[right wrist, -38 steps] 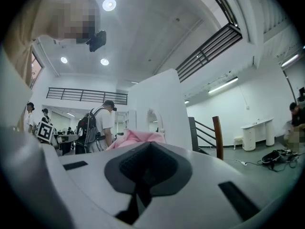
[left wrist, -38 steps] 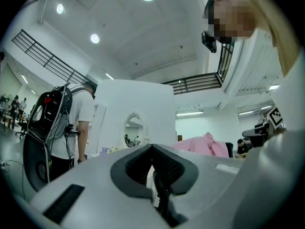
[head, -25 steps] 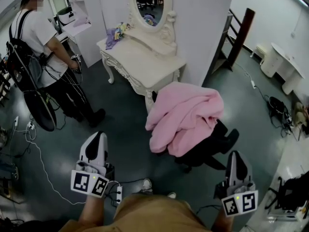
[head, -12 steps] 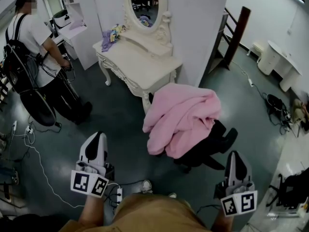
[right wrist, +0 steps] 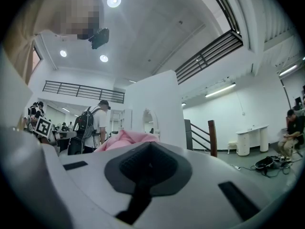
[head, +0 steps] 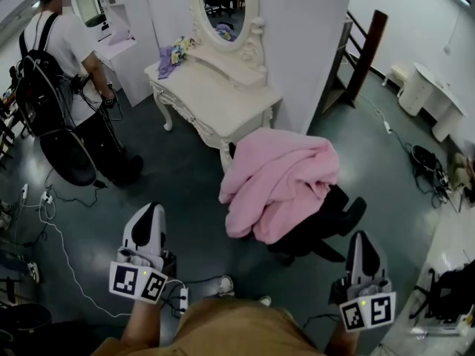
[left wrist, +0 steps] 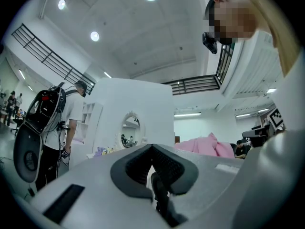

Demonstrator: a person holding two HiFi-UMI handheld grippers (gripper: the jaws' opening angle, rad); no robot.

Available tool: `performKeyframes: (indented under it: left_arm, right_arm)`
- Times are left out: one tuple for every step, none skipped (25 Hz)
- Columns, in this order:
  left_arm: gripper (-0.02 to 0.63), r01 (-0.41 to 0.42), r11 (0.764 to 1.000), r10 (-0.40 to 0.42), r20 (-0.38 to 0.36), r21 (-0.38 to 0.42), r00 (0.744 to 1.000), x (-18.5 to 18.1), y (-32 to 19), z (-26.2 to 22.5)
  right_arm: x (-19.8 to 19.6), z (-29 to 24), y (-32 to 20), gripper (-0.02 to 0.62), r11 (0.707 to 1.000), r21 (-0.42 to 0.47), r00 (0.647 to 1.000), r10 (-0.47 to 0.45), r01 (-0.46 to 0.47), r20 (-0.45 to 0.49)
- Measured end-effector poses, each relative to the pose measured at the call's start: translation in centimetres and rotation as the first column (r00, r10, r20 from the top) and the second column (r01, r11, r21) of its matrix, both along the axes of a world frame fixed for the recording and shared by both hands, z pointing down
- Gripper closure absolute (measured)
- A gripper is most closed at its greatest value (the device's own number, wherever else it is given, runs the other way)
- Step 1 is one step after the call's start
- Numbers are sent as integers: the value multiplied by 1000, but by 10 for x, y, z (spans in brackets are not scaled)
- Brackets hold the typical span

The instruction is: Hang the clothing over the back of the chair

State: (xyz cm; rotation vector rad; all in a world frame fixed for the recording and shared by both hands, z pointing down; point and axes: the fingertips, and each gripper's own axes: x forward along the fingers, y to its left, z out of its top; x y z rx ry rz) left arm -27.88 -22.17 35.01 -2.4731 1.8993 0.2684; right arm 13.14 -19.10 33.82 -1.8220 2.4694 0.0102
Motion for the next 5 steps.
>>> performKeyframes:
  left_arm:
    - [602,0,1000,0,0,0,1000,0,0,0]
    - [601,1,1000,-1,0,0,1000,0,0,0]
    - [603,1,1000,-1,-1,-1,1000,0,0,0]
    - [601,2,1000,-2,-1,-1,1000,0,0,0]
    - [603,2,1000,-2,-1,-2,1000,0,0,0]
  right_arm:
    - [0,0,0,592,1000,0,1000,-1,1,0]
    - [0,0,0,592,1000,-1,1000,-1,1,0]
    - [0,0,0,592,1000,-2,1000,-1,1,0]
    - [0,0,0,592,1000,-3,1000,-1,1,0]
    - [1,0,0,592,1000,-4,1000,0,0,1]
